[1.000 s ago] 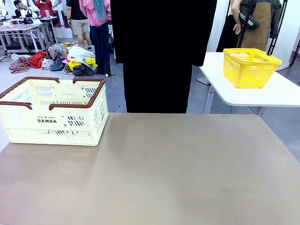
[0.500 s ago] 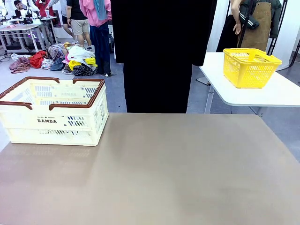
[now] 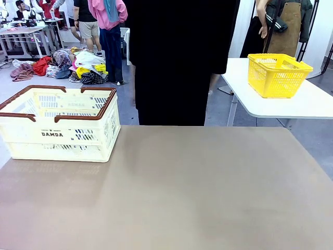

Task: Place the drinks into the Shopping basket.
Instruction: Pick up one drink and place it into the Shopping basket.

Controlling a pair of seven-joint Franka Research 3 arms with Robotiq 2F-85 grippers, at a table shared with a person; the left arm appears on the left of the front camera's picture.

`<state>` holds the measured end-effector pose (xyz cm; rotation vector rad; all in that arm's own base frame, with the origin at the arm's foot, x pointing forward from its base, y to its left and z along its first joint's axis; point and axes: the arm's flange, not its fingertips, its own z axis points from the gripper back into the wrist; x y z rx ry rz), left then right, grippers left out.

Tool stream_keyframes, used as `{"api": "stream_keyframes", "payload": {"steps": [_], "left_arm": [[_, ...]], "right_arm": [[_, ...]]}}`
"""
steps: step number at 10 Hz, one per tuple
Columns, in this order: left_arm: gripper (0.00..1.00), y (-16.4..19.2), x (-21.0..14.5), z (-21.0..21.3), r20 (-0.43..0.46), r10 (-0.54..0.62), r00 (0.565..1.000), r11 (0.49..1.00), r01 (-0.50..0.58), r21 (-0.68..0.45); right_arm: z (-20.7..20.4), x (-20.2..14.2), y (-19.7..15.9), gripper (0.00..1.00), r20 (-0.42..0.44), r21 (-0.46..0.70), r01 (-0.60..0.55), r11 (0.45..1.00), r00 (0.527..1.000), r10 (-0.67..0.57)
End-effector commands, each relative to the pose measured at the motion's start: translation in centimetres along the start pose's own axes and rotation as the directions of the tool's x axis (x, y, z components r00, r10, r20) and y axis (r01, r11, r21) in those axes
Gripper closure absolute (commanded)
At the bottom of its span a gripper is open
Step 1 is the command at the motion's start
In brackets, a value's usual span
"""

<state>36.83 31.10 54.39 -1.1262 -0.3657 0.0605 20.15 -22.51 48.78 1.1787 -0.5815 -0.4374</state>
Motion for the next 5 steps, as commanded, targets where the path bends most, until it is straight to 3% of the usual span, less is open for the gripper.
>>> {"api": "stream_keyframes", "payload": {"steps": [1, 5], "left_arm": [[0.00, -0.19, -0.06, 0.14, 0.003, -0.003, 1.000, 1.000, 0.003, 0.006], [0.00, -0.19, -0.06, 0.14, 0.003, -0.003, 1.000, 1.000, 0.003, 0.006]], "right_arm": [[-0.05, 0.31, 0.19, 0.00, 0.012, 0.033, -0.026, 0.999, 1.000, 0.026], [-0.05, 0.31, 0.19, 0.00, 0.012, 0.033, -0.026, 0.999, 1.000, 0.026]]}}
